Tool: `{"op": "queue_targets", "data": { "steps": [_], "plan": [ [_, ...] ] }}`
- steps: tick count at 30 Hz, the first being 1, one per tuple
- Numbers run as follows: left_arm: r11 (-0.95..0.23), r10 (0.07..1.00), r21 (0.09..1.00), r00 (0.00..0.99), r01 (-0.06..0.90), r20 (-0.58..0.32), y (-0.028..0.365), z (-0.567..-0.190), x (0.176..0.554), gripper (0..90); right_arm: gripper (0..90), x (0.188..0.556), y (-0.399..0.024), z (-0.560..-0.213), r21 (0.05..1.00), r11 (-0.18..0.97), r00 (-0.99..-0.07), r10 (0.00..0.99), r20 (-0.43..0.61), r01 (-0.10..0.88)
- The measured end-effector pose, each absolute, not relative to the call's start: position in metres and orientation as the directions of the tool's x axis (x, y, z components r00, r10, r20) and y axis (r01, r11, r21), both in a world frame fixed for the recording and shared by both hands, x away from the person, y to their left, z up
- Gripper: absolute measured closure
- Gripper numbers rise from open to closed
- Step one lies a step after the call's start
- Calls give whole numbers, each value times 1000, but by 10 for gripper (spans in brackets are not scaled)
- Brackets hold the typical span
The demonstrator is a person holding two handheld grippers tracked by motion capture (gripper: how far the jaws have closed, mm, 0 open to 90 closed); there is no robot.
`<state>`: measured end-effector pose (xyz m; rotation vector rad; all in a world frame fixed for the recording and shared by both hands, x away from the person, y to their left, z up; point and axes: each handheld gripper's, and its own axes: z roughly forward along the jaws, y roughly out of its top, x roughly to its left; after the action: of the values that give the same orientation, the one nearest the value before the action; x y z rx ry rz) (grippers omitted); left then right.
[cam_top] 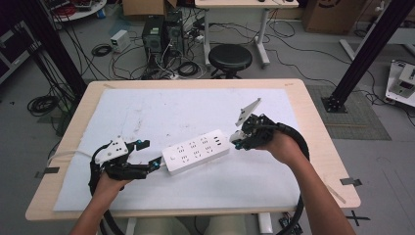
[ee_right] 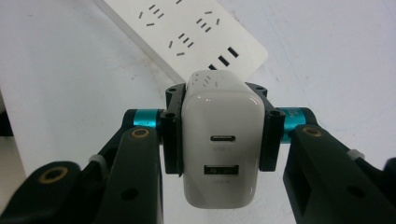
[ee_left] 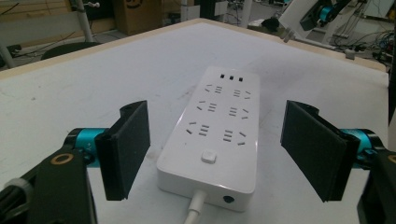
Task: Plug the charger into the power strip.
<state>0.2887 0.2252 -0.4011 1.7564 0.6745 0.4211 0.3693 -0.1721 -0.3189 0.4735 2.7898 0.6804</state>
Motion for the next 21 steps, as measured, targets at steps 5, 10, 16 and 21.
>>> {"op": "queue_targets", "data": {
  "steps": [5, 10, 16, 21],
  "plan": [
    [-174, 641, 959, 765, 225, -63, 228, -402, 290, 242, 628, 381, -158, -320, 457, 865, -940, 305, -150, 208],
    [-179, 644, 957, 763, 228, -62, 231, -403, 290, 242, 629, 390, -148, -321, 447, 875, -948, 279, -153, 186],
    [-175, 648, 957, 759, 233, -67, 234, -405, 291, 242, 629, 401, -137, -322, 437, 885, -958, 249, -143, 164],
    [-170, 651, 957, 756, 236, -71, 235, -406, 292, 242, 629, 409, -131, -321, 440, 892, -970, 189, -154, 104]
  ]
}}
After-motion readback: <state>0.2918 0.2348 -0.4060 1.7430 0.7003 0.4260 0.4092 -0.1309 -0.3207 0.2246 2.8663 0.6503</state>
